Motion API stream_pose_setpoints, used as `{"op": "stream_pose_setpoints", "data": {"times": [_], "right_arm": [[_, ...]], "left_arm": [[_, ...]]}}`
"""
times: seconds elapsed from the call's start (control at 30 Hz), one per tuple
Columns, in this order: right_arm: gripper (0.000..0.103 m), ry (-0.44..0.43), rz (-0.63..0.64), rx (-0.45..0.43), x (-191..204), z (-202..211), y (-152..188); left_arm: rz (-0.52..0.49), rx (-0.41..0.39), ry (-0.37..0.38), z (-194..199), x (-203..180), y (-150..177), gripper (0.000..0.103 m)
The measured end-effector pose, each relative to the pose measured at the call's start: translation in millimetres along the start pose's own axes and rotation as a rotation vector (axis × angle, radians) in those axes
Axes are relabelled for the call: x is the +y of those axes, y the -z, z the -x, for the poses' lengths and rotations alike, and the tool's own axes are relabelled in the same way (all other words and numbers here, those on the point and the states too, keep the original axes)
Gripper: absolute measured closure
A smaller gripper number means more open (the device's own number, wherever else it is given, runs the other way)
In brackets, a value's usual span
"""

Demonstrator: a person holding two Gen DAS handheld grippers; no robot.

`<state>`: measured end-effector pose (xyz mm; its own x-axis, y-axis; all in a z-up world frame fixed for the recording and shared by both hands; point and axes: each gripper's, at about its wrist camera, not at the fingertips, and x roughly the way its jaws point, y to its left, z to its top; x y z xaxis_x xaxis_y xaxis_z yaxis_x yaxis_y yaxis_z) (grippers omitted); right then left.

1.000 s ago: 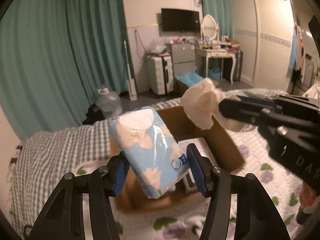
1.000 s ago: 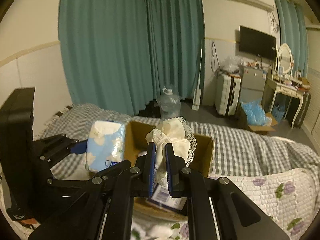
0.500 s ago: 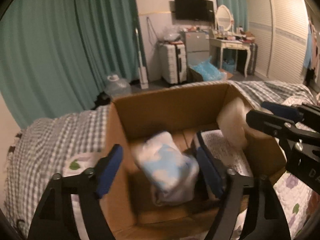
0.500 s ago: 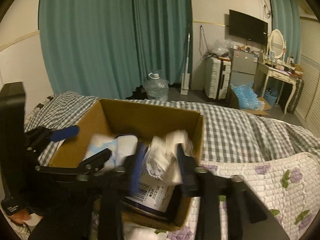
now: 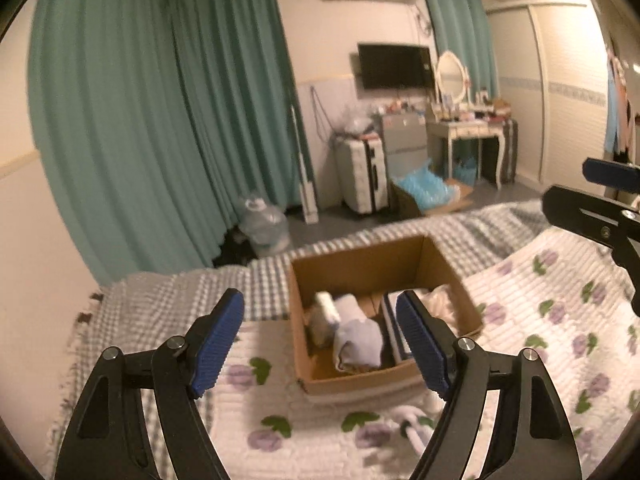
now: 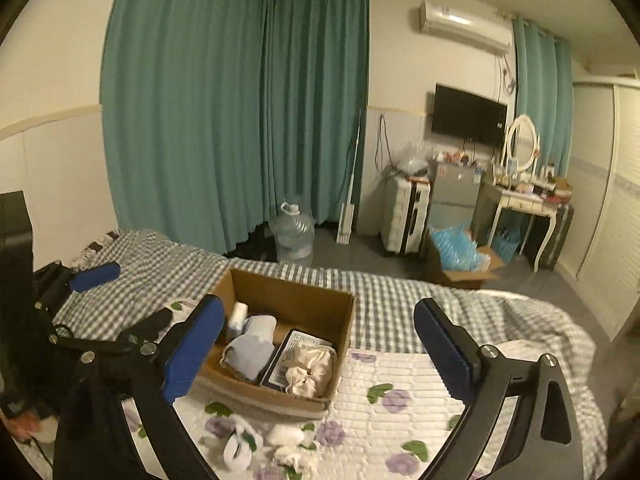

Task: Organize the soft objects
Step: 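Grasp the white looped sock with the left tool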

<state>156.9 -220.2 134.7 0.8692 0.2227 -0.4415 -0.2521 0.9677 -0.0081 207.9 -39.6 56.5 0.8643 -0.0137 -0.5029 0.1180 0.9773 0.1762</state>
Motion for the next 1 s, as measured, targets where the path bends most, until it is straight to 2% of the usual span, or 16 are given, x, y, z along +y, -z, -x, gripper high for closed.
{"op": "stream_pose_setpoints", "data": {"times": [0.03,0.2,0.3,0.4,0.53,0.67,0.77,0.9,1.0], "right_arm": [[0.004,0.007,0.006,-0.013,1.0,16.7,-2.1],[0.002,0.021,0.034,-0.056,6.7,72.4,-2.2],[0.002,0.021,0.058,-0.050,11.3,87.9,8.8],[0.002,0.016,0.072,-0.029,13.8,88.8,26.7],[0.002,-0.008,0.052,0.017,7.1,70.6,53.0],[0.002,-0.029,0.018,0.070,-4.2,33.3,83.2],[0.002,-0.030,0.005,0.117,-11.5,3.3,103.9],[0.002,0.028,-0.003,0.164,-20.3,-32.9,128.7],[0.002,0.015,-0.049,0.206,-30.4,-57.7,148.0]], "left_arm": [[0.006,-0.015,-0.004,13.0,2.1,-0.2,0.006],[0.055,-0.112,-0.025,74.1,10.2,-3.8,0.006],[0.072,-0.135,-0.041,94.9,8.0,1.2,0.006],[0.085,-0.123,-0.061,99.1,3.2,13.5,0.006],[0.112,-0.074,-0.072,91.4,-6.3,39.4,0.006],[0.132,-0.016,-0.057,71.7,-21.0,69.2,0.006],[0.117,0.046,-0.053,46.5,-35.3,89.8,0.006],[0.099,0.146,-0.018,7.3,-56.2,115.8,0.006],[0.091,0.222,-0.002,-24.6,-68.5,132.0,0.006]]}}
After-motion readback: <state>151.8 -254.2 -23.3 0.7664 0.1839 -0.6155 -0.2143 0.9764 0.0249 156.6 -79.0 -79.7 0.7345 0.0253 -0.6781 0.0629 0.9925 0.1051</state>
